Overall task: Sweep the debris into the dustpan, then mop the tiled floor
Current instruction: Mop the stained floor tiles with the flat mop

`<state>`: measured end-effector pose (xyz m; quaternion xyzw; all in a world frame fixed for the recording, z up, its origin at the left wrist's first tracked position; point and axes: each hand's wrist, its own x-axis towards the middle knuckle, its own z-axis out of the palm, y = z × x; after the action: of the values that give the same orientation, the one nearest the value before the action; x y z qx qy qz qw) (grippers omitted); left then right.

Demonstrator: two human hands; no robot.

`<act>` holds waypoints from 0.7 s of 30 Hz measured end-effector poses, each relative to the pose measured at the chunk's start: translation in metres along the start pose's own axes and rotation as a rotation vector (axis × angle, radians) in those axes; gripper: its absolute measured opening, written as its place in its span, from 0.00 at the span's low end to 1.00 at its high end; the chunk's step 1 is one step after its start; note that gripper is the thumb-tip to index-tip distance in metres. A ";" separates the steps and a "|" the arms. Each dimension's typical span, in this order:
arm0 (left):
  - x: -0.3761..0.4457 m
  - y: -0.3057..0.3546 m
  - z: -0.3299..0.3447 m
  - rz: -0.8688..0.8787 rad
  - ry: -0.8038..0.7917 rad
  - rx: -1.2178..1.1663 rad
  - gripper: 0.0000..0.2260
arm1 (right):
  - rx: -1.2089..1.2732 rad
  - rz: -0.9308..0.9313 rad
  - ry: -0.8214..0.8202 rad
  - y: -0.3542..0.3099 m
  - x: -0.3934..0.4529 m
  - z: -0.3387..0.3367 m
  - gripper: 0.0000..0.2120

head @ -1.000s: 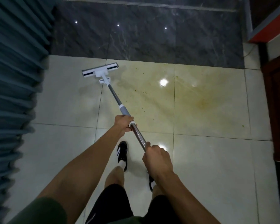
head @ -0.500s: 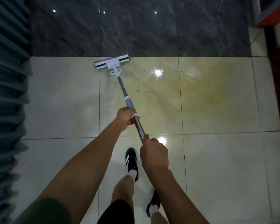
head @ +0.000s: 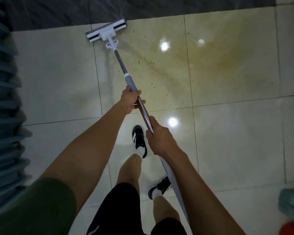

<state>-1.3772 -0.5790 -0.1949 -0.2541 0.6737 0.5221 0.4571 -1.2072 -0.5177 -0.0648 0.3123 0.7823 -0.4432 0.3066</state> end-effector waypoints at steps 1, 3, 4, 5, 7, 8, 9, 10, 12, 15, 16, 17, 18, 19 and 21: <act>-0.002 -0.009 0.003 0.006 0.017 0.001 0.19 | 0.035 -0.001 -0.004 0.009 -0.005 0.003 0.26; -0.008 -0.030 0.009 0.007 0.052 -0.002 0.20 | 0.060 -0.015 -0.010 0.028 -0.018 0.011 0.24; -0.013 -0.040 0.012 0.004 0.064 0.007 0.21 | 0.079 -0.020 -0.015 0.039 -0.026 0.015 0.23; -0.018 -0.052 0.015 0.003 0.075 0.018 0.21 | 0.110 -0.022 -0.024 0.049 -0.035 0.020 0.22; -0.032 -0.077 0.024 0.002 0.096 0.032 0.20 | 0.158 -0.022 -0.047 0.074 -0.054 0.028 0.21; -0.039 -0.090 0.029 0.001 0.104 0.040 0.20 | 0.169 -0.020 -0.054 0.086 -0.065 0.032 0.21; -0.047 -0.103 0.036 0.002 0.110 0.048 0.18 | 0.180 -0.015 -0.060 0.099 -0.075 0.035 0.21; -0.054 -0.118 0.042 0.003 0.116 0.054 0.16 | 0.191 -0.009 -0.065 0.112 -0.086 0.038 0.21; -0.068 -0.145 0.054 0.004 0.121 0.050 0.14 | 0.208 0.002 -0.076 0.135 -0.107 0.044 0.22; -0.085 -0.178 0.071 -0.010 0.121 0.037 0.14 | 0.238 0.049 -0.086 0.163 -0.133 0.052 0.25; -0.088 -0.187 0.075 -0.020 0.125 0.031 0.16 | 0.233 0.057 -0.076 0.170 -0.139 0.055 0.26; -0.091 -0.194 0.078 -0.028 0.133 0.023 0.17 | 0.224 0.058 -0.056 0.174 -0.144 0.058 0.26; -0.092 -0.197 0.080 -0.029 0.143 0.017 0.18 | 0.217 0.053 -0.028 0.176 -0.147 0.061 0.25; -0.091 -0.197 0.079 -0.021 0.157 0.016 0.18 | 0.217 0.048 -0.002 0.175 -0.148 0.064 0.25; -0.088 -0.188 0.074 0.005 0.175 0.034 0.17 | 0.233 0.051 0.021 0.165 -0.143 0.068 0.24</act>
<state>-1.1574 -0.5831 -0.2083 -0.2892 0.7206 0.4876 0.3992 -0.9798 -0.5413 -0.0675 0.3702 0.7205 -0.5199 0.2713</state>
